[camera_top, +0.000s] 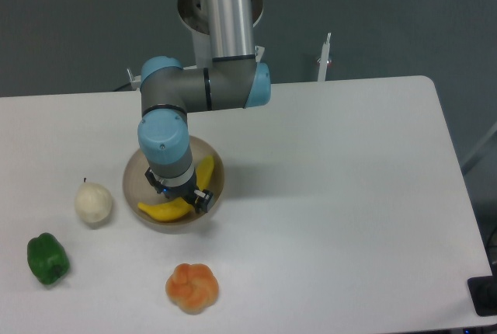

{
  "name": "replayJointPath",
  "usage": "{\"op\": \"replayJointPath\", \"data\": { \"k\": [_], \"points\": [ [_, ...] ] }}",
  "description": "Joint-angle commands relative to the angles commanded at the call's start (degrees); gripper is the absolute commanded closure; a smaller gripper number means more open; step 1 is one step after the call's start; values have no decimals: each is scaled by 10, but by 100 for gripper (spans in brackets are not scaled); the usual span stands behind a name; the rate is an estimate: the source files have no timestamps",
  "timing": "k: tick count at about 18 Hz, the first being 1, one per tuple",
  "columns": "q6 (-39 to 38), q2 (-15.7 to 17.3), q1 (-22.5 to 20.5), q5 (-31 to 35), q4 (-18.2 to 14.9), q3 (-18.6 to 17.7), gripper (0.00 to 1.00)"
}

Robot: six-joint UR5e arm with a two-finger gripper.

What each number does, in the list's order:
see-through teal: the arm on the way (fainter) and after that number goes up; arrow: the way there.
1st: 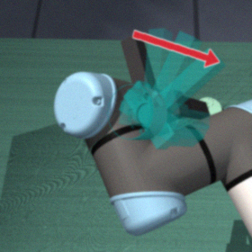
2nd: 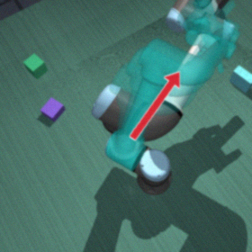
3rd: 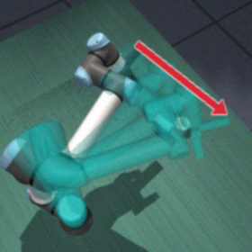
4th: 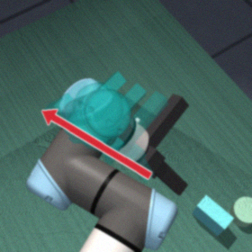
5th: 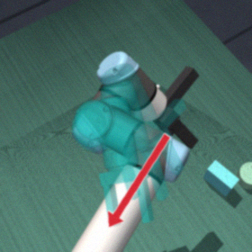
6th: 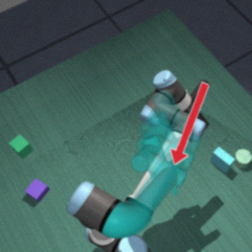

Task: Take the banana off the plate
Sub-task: 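Lower the gripper onto the banana and close on it, then lift the banana off the plate and carry it away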

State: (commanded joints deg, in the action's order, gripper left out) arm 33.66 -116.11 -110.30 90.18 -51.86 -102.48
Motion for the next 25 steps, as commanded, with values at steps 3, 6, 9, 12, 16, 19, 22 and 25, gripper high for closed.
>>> {"op": "replayJointPath", "data": {
  "k": [3, 6, 9, 12, 16, 19, 22, 25],
  "points": [
    [0, 9, 0, 0, -1, 0, 93],
    [0, 37, -4, -9, -9, -2, 98],
    [3, 69, -15, -14, -40, 4, 98],
    [11, 94, -54, -12, -69, 8, 98],
    [81, 116, -135, -7, -70, 19, 98],
    [167, 117, -217, -8, -70, 31, 98],
    [248, 115, -270, -8, -70, 38, 97],
    [321, 95, -300, -8, -68, 44, 97]
  ]
}}
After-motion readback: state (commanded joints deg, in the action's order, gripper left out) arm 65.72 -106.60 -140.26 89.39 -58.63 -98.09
